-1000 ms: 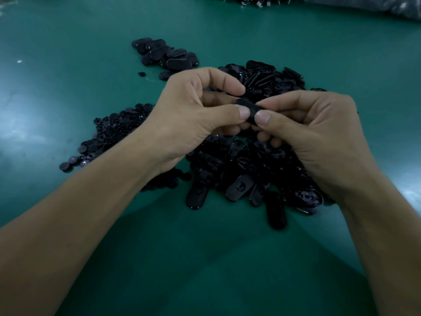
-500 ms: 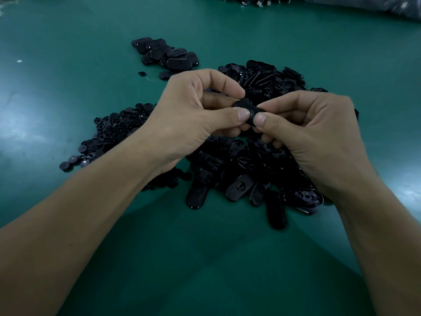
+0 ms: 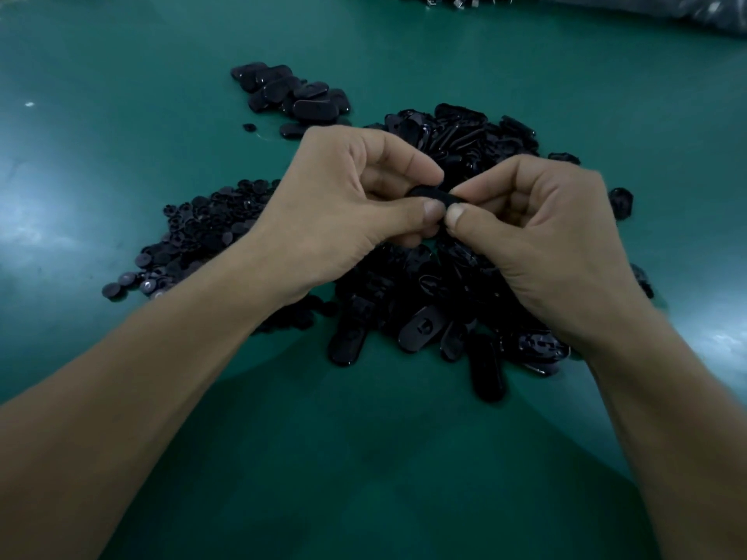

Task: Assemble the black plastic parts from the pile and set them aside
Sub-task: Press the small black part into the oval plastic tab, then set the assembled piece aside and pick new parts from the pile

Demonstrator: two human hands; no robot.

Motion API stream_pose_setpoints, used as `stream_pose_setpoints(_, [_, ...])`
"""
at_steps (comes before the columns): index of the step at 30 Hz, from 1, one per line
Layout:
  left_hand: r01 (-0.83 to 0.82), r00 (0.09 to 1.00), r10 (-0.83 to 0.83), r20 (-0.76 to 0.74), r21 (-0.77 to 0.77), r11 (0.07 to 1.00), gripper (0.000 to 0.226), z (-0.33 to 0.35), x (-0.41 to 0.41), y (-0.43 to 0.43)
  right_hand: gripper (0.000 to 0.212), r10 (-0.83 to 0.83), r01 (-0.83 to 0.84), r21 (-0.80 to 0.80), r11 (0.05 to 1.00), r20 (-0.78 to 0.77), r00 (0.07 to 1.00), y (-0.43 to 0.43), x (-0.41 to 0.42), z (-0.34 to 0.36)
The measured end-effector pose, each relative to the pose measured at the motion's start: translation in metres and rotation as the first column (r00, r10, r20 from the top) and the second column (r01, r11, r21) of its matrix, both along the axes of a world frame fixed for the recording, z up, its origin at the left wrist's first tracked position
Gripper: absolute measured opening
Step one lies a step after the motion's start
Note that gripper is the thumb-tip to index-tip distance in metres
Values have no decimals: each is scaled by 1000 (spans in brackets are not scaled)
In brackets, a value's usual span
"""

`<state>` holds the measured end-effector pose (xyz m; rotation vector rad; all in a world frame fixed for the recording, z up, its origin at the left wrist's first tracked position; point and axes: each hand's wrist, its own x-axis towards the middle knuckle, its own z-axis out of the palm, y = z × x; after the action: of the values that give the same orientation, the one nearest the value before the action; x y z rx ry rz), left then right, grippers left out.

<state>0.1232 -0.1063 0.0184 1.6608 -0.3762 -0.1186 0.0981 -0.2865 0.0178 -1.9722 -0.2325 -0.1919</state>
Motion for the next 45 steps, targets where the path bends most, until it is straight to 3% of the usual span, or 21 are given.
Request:
stream_pose_setpoints(14, [-52, 999, 51, 16, 73, 996, 17, -7, 4, 1, 14, -24, 26, -47, 999, 46, 999, -2, 2, -6])
stream_pose_setpoints(23, [-177, 969, 133, 208, 215, 960, 13, -9, 8, 3, 16, -86, 109, -138, 984, 161, 983, -1, 3, -8])
stream_pose_setpoints(28, [-380, 911, 323, 256, 219, 899, 13, -12, 29, 15, 32, -192, 290, -426, 857, 259, 947, -8, 4, -14])
stream_pose_setpoints(32, [-512, 849, 450, 276, 219, 831, 13, -9, 58, 25, 44, -213, 298, -629, 718, 209, 954, -16, 6, -16])
stream_pose_setpoints(41, [-609, 793, 561, 239, 295, 736, 9, -20, 114, 48, 41, -234, 274, -627, 730, 147, 961, -16, 2, -13])
stream_pose_setpoints(45, [-631, 775, 574, 265, 378, 677, 21, -25, 122, 54, 41, -254, 272, -638, 720, 122, 959, -15, 1, -11])
